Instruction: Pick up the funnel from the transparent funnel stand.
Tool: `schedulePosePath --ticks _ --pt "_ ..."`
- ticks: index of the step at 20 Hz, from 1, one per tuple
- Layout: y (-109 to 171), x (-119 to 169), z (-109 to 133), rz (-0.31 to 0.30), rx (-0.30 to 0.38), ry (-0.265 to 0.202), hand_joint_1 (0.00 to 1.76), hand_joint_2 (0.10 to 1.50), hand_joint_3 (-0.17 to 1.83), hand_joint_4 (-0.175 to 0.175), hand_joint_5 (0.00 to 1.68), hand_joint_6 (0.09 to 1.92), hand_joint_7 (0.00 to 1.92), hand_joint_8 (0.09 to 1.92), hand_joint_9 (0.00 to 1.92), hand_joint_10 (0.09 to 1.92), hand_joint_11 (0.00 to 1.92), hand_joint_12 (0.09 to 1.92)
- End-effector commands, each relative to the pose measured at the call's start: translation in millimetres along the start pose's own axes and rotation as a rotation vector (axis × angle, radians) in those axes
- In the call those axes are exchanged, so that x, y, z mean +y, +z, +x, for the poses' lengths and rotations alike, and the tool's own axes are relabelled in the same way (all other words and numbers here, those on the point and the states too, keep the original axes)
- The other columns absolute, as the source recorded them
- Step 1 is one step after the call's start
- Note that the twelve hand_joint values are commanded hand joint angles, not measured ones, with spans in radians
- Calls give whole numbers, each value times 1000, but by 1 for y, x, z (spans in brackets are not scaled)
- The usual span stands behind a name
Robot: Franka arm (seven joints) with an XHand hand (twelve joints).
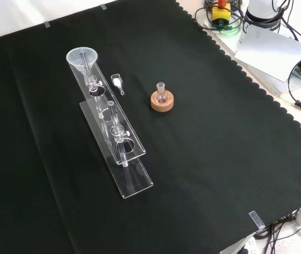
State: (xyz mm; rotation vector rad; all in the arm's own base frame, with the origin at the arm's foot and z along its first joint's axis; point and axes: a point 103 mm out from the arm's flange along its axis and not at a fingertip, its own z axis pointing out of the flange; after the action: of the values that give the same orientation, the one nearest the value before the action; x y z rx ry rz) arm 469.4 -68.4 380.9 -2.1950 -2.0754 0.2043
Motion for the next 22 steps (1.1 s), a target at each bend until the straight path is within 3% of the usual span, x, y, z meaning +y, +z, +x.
schedulePosePath --ticks 1,3,6,11,22 --pt "19 40 0 61 11 -38 162 1211 214 -27 233 87 28 506 136 635 0 1323" --pt "24 49 3 142 -11 -44 226 1166 199 -25 203 87 12 483 108 630 0 1296" --pt "31 59 10 164 -25 -72 339 1078 171 -16 122 87 1 297 21 618 0 1174" --pt "46 73 16 198 -30 -102 410 994 145 -10 71 87 0 221 0 606 0 1104" --pt "71 94 14 236 -7 -104 414 941 149 -20 55 87 0 256 8 684 0 1281"
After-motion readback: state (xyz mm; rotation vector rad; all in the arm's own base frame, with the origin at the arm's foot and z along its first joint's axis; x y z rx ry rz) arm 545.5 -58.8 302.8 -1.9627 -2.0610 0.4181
